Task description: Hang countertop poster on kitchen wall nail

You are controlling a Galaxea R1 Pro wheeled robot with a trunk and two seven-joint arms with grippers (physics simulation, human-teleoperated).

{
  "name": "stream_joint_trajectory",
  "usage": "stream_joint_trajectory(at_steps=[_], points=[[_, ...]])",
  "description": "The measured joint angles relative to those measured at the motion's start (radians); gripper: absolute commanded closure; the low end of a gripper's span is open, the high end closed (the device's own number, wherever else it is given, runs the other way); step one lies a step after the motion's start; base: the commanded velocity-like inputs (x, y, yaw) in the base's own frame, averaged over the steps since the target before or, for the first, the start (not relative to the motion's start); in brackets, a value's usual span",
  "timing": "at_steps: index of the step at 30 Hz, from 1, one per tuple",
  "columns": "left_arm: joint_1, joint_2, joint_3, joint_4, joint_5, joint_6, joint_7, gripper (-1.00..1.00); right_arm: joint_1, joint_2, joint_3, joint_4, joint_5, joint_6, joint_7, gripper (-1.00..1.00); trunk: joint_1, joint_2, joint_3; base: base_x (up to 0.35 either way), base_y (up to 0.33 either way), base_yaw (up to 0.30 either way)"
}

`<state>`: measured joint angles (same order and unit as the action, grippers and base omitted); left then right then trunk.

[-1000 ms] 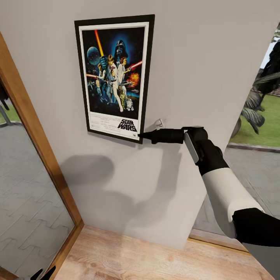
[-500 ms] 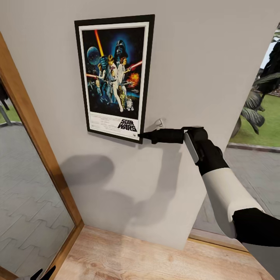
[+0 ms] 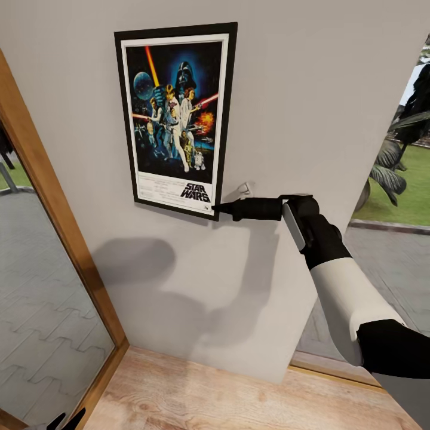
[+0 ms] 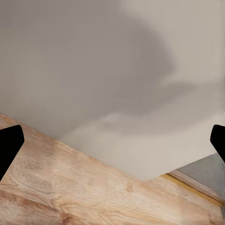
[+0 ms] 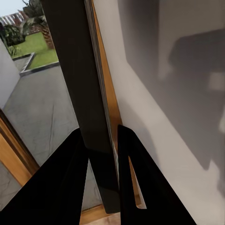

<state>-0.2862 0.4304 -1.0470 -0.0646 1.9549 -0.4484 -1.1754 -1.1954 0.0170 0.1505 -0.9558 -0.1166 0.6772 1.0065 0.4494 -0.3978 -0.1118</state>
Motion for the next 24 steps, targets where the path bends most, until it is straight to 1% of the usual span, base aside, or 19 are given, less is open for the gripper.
stream_joint_trajectory(at_steps=[9, 16, 17, 18, 19, 20, 21, 22, 23, 24], points=[[0.0, 0.0, 0.0, 0.0, 0.0, 0.0, 0.0, -1.0, 0.0, 0.0, -0.001, 0.0, -0.001, -0.001, 0.0, 1.0, 0.0, 0.0, 0.0, 0.002, 0.0, 0.0], [0.0, 0.0, 0.0, 0.0, 0.0, 0.0, 0.0, -1.0, 0.0, 0.0, 0.0, 0.0, -0.001, -0.001, 0.0, 1.0, 0.0, 0.0, 0.0, 0.07, 0.0, 0.0], [0.0, 0.0, 0.0, 0.0, 0.0, 0.0, 0.0, -1.0, -0.001, -0.019, 0.091, -0.012, -0.015, -0.001, 0.072, 1.0, 0.0, 0.0, 0.0, 0.017, 0.0, 0.0], [0.0, 0.0, -0.001, 0.0, 0.0, 0.0, 0.0, -1.0, 0.0, 0.014, 0.176, -0.077, -0.056, -0.002, 0.017, 1.0, 0.0, 0.0, 0.0, 0.013, 0.0, 0.0], [0.0, 0.0, -0.001, 0.0, 0.0, 0.0, 0.0, -1.0, 0.0, 0.005, 0.165, -0.094, -0.055, 0.018, 0.033, 1.0, 0.0, 0.0, 0.0, 0.011, 0.0, 0.0], [0.0, 0.0, -0.001, 0.0, 0.0, 0.0, 0.0, -1.0, 0.0, 0.0, 0.178, -0.056, -0.059, -0.026, 0.033, 1.0, 0.0, 0.0, 0.0, 0.007, 0.0, 0.0], [0.0, 0.0, 0.0, 0.0, 0.0, 0.0, 0.0, -1.0, 0.0, 0.0, 0.181, -0.015, -0.056, -0.064, 0.039, -1.0, 0.0, 0.0, 0.0, 0.004, 0.0, 0.0], [0.0, 0.0, 0.0, 0.0, 0.0, 0.0, 0.0, -1.0, 0.0, 0.0, 0.068, 0.0, -0.002, -0.003, 0.001, -1.0, 0.0, 0.0, 0.0, 0.003, 0.0, 0.0], [0.0, 0.0, 0.0, 0.0, 0.0, 0.0, 0.0, -1.0, 0.0, 0.0, 0.002, 0.0, -0.001, -0.001, 0.0, -1.0, 0.0, 0.0, 0.0, 0.002, 0.0, 0.0], [0.0, 0.0, 0.0, 0.0, 0.0, 0.0, 0.0, -1.0, 0.0, 0.0, -0.001, 0.0, -0.002, 0.0, 0.0, -1.0, 0.0, 0.0, 0.0, 0.001, 0.0, 0.0]])
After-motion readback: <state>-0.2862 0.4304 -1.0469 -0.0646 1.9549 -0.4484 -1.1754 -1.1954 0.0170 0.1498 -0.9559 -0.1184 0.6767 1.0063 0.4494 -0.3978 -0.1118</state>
